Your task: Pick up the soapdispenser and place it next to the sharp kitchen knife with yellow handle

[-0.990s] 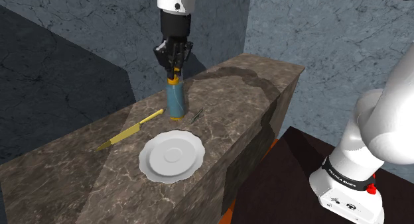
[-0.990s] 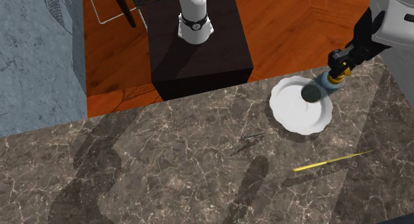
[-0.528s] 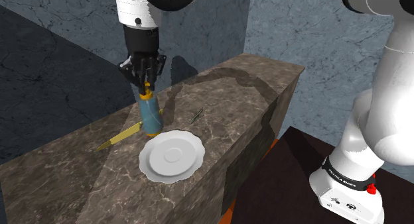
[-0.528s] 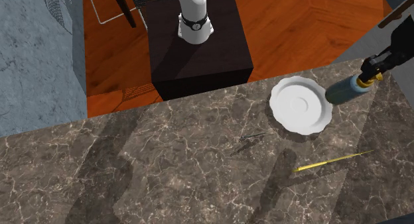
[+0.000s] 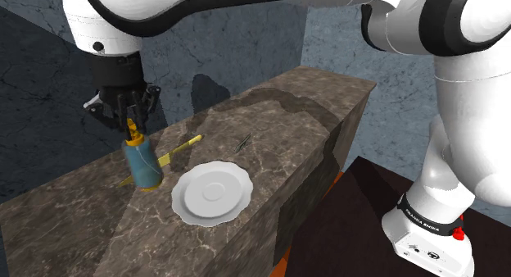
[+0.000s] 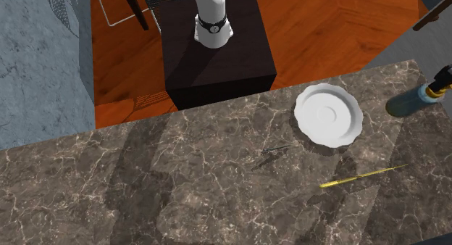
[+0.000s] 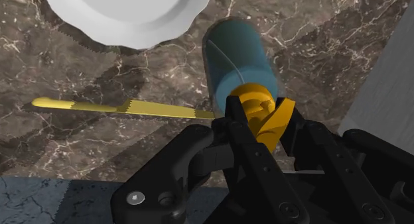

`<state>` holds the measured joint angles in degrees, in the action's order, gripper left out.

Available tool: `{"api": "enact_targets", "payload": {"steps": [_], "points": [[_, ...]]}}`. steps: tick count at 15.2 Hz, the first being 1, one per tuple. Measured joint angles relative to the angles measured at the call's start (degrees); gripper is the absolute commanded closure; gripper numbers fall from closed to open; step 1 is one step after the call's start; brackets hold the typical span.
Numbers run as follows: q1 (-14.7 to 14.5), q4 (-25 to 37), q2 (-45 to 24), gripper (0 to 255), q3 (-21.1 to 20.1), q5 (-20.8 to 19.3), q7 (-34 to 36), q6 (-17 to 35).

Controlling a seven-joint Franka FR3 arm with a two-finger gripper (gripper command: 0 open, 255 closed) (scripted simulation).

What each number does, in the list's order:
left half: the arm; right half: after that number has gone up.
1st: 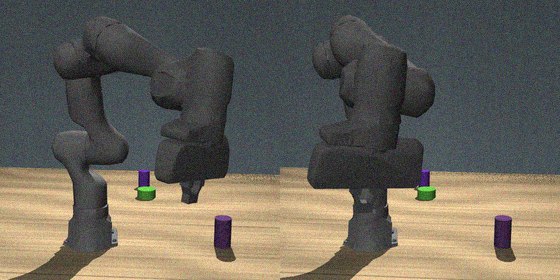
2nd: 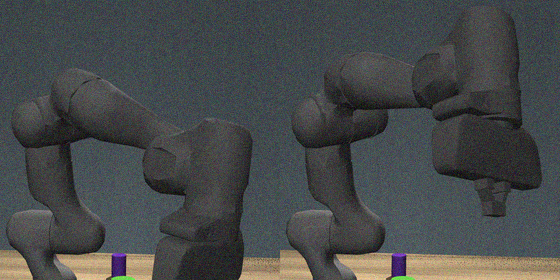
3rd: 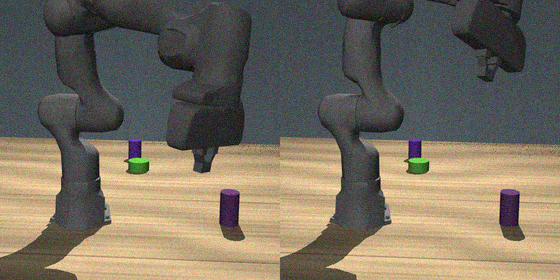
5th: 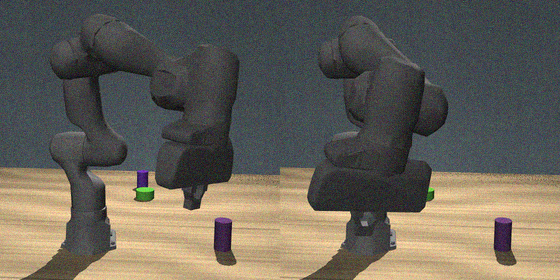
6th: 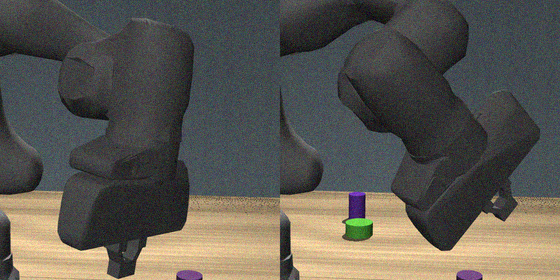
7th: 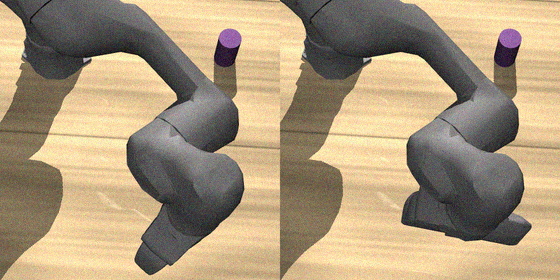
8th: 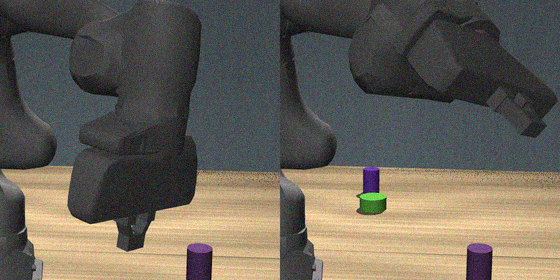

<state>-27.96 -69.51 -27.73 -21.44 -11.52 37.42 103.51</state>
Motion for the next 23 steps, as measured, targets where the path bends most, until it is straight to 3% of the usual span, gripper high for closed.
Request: {"api": "enact_targets", "payload": {"steps": [4, 23], "points": [[-5.53, 14.15, -10.10, 255, 0.72, -2.98, 2.23, -4.27], [-3.90, -0.38, -10.18, 255, 1.05, -3.70, 4.25, 9.96]]}}
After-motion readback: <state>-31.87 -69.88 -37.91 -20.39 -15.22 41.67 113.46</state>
